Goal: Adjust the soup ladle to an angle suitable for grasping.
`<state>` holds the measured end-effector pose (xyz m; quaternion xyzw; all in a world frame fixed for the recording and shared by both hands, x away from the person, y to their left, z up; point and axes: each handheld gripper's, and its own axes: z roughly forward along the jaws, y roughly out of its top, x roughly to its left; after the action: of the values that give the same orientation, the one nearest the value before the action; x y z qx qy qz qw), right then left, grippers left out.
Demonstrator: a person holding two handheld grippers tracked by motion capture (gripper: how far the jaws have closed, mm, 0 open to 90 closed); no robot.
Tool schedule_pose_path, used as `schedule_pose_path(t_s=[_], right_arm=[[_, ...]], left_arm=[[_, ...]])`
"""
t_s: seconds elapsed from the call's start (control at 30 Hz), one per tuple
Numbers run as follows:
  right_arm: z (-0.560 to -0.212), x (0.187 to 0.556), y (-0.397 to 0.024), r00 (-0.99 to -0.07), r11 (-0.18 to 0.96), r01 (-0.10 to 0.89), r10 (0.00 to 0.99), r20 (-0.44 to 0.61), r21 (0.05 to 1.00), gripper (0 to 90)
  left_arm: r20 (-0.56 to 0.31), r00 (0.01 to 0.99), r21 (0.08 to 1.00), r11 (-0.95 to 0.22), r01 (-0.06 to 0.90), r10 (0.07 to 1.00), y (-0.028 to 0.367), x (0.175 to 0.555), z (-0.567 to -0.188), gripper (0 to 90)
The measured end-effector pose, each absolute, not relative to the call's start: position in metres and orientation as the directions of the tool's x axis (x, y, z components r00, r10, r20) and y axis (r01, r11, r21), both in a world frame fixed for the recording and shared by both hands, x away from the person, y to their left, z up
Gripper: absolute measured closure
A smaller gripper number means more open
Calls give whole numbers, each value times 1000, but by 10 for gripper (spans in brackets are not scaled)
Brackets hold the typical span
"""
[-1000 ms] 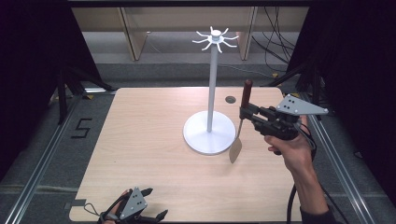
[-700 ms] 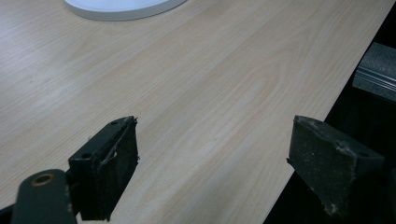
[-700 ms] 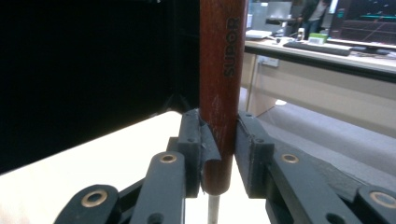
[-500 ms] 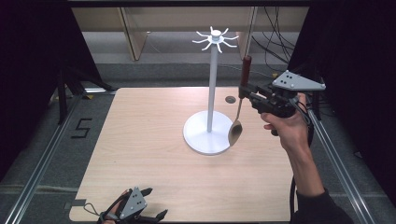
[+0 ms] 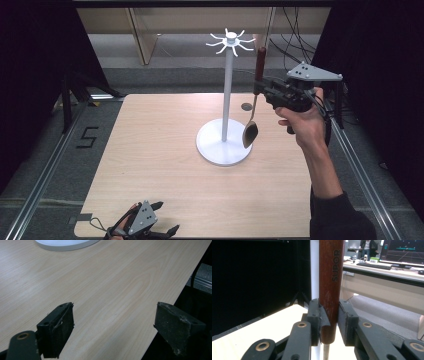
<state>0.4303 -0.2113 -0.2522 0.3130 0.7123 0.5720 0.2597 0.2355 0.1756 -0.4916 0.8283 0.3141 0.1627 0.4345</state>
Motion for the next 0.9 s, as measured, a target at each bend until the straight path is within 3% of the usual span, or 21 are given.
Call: schedule_pose_path(t_s=[0.6,0.9], right_arm=[[-244,441,-206,-671,134,174,741,18,976,742],[-241,446,-197,-670,170,157,742,-21,973,742]], left_arm=[[10,759,818,-442,368,651,177,236,-492,151],[6,756,816,-440,375,654,176,236,-491,151]])
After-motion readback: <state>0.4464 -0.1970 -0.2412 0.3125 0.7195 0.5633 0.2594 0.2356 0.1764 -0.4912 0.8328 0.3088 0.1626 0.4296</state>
